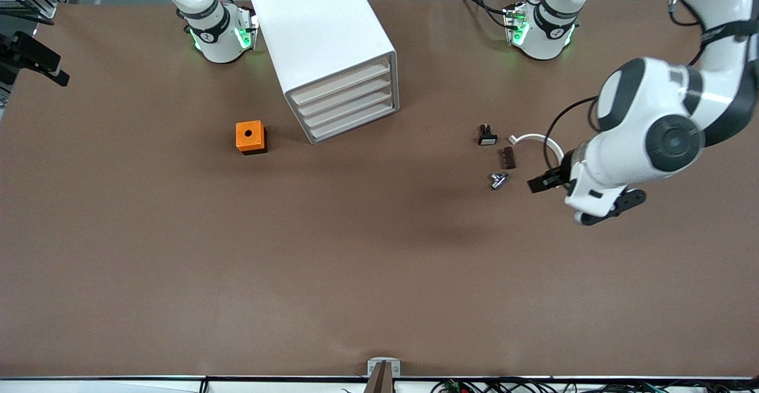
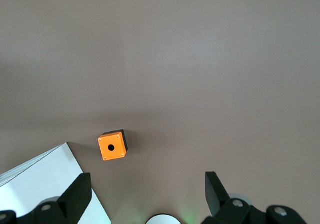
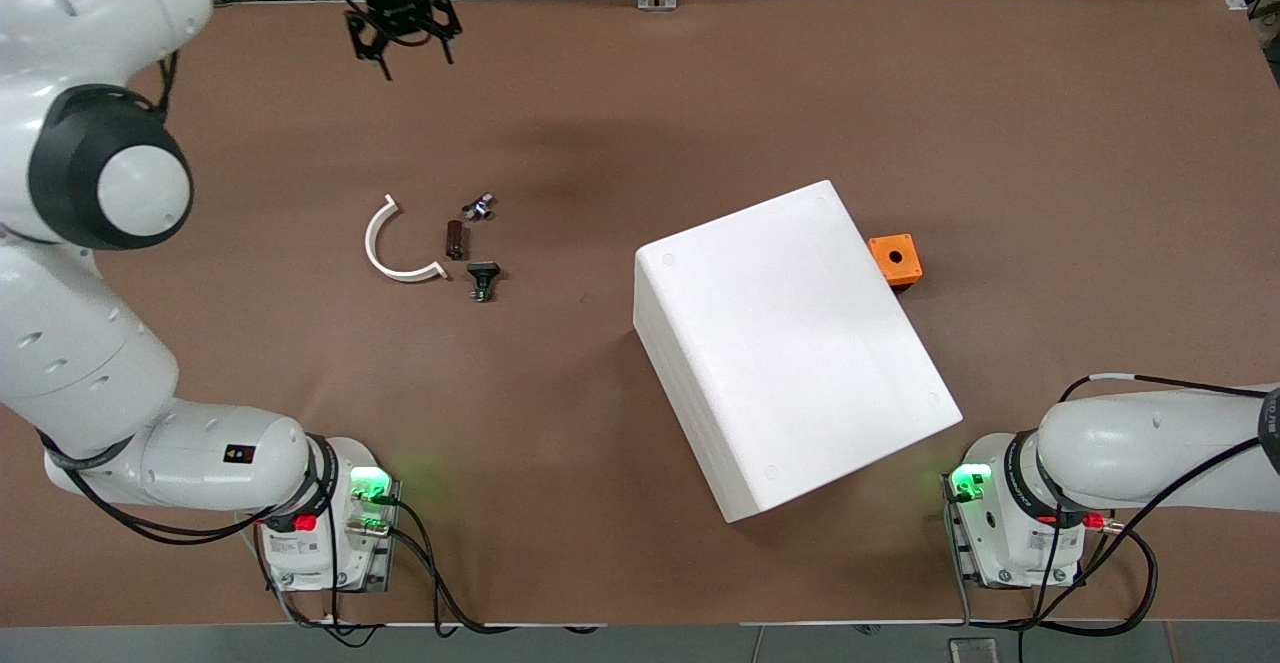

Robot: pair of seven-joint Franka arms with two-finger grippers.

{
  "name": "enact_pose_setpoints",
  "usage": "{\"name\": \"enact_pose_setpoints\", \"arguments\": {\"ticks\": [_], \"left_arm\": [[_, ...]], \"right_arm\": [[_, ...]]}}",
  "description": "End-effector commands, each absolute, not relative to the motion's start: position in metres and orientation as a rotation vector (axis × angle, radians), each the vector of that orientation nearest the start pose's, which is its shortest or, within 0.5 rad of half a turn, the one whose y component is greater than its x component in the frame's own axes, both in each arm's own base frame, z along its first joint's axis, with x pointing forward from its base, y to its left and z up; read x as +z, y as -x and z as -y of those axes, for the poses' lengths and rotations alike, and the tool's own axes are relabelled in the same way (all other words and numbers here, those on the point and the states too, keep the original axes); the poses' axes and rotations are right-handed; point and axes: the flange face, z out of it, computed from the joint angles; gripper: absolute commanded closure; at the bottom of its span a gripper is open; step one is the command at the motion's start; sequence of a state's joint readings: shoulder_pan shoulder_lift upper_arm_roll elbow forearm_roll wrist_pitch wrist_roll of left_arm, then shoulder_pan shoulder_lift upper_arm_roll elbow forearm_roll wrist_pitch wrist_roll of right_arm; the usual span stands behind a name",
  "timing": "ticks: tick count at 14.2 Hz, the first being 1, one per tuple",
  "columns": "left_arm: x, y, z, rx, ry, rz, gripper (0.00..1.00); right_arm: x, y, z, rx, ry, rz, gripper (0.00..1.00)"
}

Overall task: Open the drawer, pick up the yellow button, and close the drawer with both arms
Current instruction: 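Bring the left gripper to the front of the cabinet drawer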

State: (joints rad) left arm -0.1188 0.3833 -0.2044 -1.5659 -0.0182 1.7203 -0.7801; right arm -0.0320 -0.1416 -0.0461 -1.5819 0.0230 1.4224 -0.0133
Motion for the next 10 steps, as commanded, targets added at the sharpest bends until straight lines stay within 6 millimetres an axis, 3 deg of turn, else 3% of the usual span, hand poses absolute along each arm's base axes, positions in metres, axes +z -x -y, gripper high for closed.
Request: {"name": "enact_pose_setpoints", "arguments": {"ticks": [1, 3, 5, 7, 10], "left_arm": [[0.371, -0.623, 0.219, 0.424, 2.937, 0.953, 0.00], [0.347, -0.626, 0.247, 0.452, 2.885, 1.131, 0.00], [0.330, -0.622, 0.278, 0.539, 2.832, 1.314, 0.00], [0.316, -0.605, 0.322, 0.579, 2.766, 1.404, 0.00], [0.311, -0.582, 0.385, 0.684, 2.644, 1.583, 0.00]], "right_arm": [[0.678, -0.498, 0.041, 0.028, 3.106, -0.106, 0.00], [0.662, -0.511, 0.040, 0.069, 3.109, -0.103, 0.00], [0.611, -0.546, 0.042, 0.187, 3.095, -0.113, 0.00], [0.609, -0.554, 0.043, 0.186, 3.100, -0.109, 0.00], [0.593, -0.561, 0.043, 0.230, 3.090, -0.114, 0.00]]}}
